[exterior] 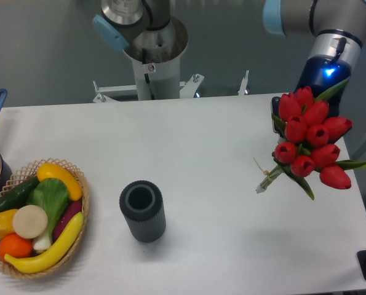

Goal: Pick up the flowers from the vase
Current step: 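Carry the tulip bunch up and away from the vase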

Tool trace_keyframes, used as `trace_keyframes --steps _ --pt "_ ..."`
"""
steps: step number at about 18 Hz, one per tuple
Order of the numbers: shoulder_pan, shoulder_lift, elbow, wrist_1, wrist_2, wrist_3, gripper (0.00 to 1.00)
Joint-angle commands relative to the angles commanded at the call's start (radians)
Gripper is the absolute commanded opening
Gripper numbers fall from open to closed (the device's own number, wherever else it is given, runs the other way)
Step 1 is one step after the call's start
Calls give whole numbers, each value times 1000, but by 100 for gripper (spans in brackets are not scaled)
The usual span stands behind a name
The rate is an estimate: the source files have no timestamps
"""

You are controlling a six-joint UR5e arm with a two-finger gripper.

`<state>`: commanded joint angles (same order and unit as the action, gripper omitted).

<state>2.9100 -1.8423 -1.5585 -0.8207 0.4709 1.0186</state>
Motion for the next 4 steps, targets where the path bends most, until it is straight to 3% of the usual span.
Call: trace_keyframes --steps 4 --pt "-2 0 -3 0 2 0 37"
